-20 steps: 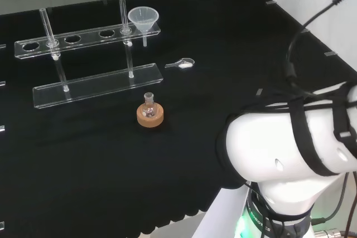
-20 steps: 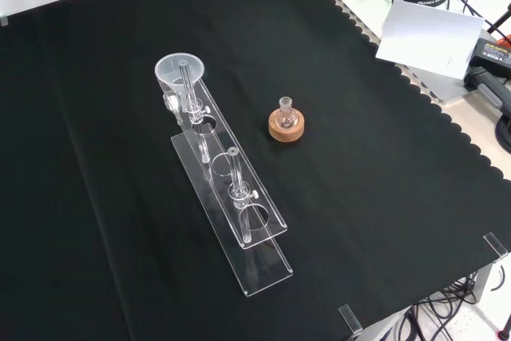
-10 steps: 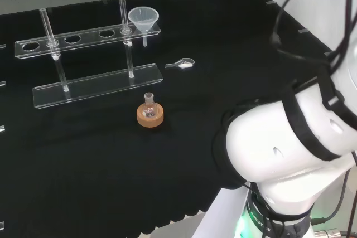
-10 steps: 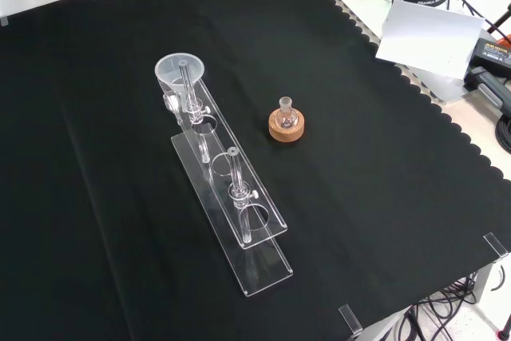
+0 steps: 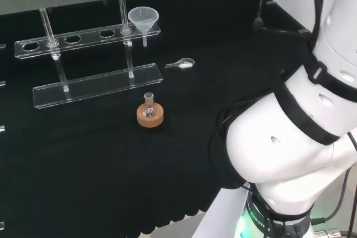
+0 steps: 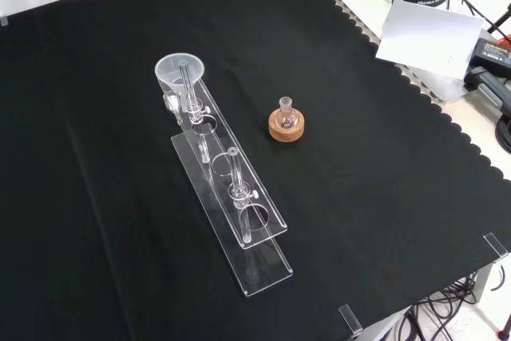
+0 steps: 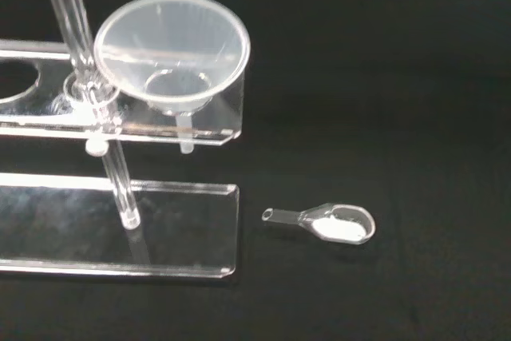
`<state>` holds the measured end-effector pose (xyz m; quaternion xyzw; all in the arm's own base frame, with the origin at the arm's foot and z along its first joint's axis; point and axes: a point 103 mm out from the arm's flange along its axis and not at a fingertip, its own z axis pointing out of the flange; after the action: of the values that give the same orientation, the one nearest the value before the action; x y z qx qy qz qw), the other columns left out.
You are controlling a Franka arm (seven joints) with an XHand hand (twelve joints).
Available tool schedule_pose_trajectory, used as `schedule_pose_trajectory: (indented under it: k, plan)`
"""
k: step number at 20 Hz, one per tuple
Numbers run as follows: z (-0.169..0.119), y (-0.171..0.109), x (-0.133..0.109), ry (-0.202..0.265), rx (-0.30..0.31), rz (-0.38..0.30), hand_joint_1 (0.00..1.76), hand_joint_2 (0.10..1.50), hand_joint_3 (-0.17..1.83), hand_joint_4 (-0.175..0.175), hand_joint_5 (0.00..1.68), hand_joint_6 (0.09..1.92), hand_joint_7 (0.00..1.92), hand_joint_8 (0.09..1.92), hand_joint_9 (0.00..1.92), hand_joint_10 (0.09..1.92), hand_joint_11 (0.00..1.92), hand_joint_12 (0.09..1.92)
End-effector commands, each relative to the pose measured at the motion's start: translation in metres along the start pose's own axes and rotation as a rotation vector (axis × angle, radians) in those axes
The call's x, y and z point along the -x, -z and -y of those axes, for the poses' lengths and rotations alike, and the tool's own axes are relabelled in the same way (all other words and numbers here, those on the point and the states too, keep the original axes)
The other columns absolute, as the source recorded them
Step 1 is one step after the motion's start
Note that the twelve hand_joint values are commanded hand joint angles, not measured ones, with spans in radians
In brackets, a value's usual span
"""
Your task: Pick up the funnel from the transparent funnel stand.
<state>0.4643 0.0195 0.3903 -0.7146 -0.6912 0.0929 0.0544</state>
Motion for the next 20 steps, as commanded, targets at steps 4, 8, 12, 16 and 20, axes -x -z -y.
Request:
schedule_pose_trajectory:
  k: [4,8,12,16,20]
  plan:
    - [-0.031,-0.022,-0.033,0.027,-0.073,0.02,0.38,0.98,0.26,-0.012,0.16,0.09,0.0,0.36,0.38,0.09,0.0,1.4]
    - [-0.041,-0.033,-0.037,0.027,-0.121,0.028,0.44,0.93,0.24,-0.016,0.15,0.09,0.0,0.33,0.37,0.09,0.0,1.41]
    - [-0.049,-0.039,-0.038,0.033,-0.178,0.04,0.49,0.87,0.21,-0.012,0.11,0.09,0.0,0.19,0.33,0.09,0.0,1.48]
    - [-0.057,-0.045,-0.041,0.049,-0.219,0.065,0.53,0.82,0.19,-0.009,0.06,0.09,0.0,0.09,0.27,0.09,0.0,1.54]
    - [-0.063,-0.048,-0.043,0.059,-0.244,0.092,0.54,0.76,0.16,-0.007,0.04,0.09,0.0,0.09,0.21,0.09,0.01,1.56]
